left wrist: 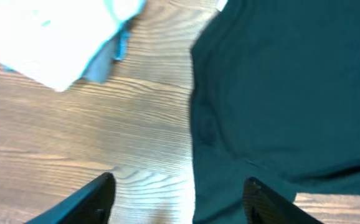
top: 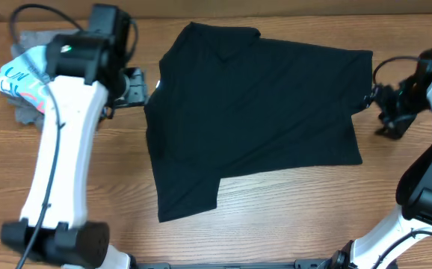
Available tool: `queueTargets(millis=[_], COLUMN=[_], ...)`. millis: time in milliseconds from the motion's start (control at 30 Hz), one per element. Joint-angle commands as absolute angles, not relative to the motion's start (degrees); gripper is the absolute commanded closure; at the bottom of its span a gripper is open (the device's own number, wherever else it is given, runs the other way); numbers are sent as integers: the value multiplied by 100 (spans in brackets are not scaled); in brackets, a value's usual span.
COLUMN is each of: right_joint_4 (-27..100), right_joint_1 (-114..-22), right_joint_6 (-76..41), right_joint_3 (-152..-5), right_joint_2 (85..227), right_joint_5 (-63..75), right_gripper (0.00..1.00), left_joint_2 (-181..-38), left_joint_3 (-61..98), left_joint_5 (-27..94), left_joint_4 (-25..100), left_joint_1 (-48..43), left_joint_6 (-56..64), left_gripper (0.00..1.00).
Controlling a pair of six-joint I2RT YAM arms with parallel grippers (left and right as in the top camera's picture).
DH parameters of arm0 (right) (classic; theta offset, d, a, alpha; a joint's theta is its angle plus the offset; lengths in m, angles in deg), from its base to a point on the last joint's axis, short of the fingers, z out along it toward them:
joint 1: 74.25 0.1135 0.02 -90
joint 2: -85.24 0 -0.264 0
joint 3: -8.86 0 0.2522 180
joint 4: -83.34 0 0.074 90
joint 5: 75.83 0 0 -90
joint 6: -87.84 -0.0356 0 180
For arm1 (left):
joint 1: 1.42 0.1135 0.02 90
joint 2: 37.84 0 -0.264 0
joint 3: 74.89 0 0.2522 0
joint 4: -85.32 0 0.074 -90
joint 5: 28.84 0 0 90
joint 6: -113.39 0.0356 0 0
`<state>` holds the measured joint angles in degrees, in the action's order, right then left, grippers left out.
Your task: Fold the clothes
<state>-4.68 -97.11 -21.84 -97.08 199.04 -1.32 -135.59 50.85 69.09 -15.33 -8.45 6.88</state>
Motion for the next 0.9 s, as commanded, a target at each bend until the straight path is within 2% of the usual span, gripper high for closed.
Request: queueTargets(millis=[0,67,233,467,500,567,667,700,867], right_joint_4=[-258,-7,608,1447,1464,1440,1246,1167,798], right_joint_1=[-9859,-9944,-10104,-10084,-10084,-10084,-10113,-10148,-10425], right_joint_6=[-2190,-2212,-2468,-2311,-2295,-2291,-2291,-2293,-2381], right_joint_3=[-9118,-8762,-7896,-7101,-7079,-7085,-7212,-7276,-7512], right_joint_2=[19948,19948,19948,19948,19948,19937,19834,19742,19041], right_joint_5=[21,76,725,144,98,98,113,133,146], right_gripper=[22,28,29,43,50,73,94,96,96], left_joint_2=[-12895,-12727,-12545,-12548,-12550,-12550,-12550,-12550,-12548], left_joint_3=[5171,5171,5171,5168,5168,5168,5168,5168,5168], left_joint_5=[7068,7059,7068,7081,7081,7084,7195,7221,7230], left_joint_4=[-1590,-1632,-1782,-1798,-1796,-1796,-1800,-1800,-1800], left_joint_1=[-622,-523,-436,-438,-438,-436,-436,-438,-438], left_joint_6=[601,603,612,627,627,627,625,627,627], left_gripper=[25,21,19,19,19,19,18,17,14])
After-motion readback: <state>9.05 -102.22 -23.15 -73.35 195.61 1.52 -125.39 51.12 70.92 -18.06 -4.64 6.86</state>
